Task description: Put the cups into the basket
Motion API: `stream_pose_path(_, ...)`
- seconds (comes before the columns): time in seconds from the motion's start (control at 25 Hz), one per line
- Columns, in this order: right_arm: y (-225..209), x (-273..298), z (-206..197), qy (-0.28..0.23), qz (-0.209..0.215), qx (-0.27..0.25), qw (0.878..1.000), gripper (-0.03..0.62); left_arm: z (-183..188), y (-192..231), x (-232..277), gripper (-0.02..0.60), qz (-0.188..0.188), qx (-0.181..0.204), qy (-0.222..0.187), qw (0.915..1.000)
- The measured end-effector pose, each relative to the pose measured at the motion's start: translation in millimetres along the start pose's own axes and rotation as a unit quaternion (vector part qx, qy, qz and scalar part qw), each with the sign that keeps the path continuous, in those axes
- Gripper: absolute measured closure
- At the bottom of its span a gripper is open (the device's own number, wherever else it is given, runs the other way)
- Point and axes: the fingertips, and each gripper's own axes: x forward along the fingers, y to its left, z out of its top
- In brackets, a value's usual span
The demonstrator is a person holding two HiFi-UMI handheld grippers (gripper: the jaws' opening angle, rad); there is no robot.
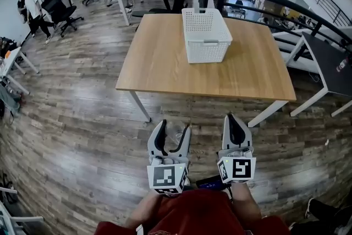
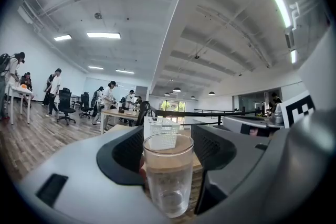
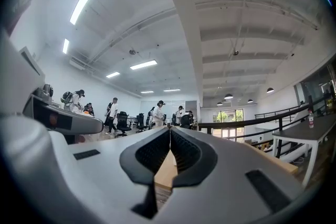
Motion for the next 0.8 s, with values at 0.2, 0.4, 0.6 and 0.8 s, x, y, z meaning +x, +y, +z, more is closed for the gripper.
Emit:
stream_pose_path(0.2,-0.9,13.7,-2.5,0.004,-0.005,0.001,1.000,0.582,1.7,11.7,14.8,0.293,0.000,-0.005,0.001,1.0000)
stream_pose_path(0.4,-8.2,33.0,-4.0,-0.002,0.000,-0.003,1.000,0.582,0.7,16.7,34.5,0.293,0.001,-0.006,0.001,1.0000)
stream_pose_path(0.6,-25.5,60.1,-12.0,-0.002,0.005,0.003,1.000,0.582,-3.3,18.6,64.9,0.293,0.010,-0.006,0.000,0.9999)
stream_pose_path(0.8,-44.7,89.8,-14.2,-0.001,0.014,-0.002,1.000,0.582,0.1,15.4,99.2,0.293,0.011,-0.007,-0.001,0.9999)
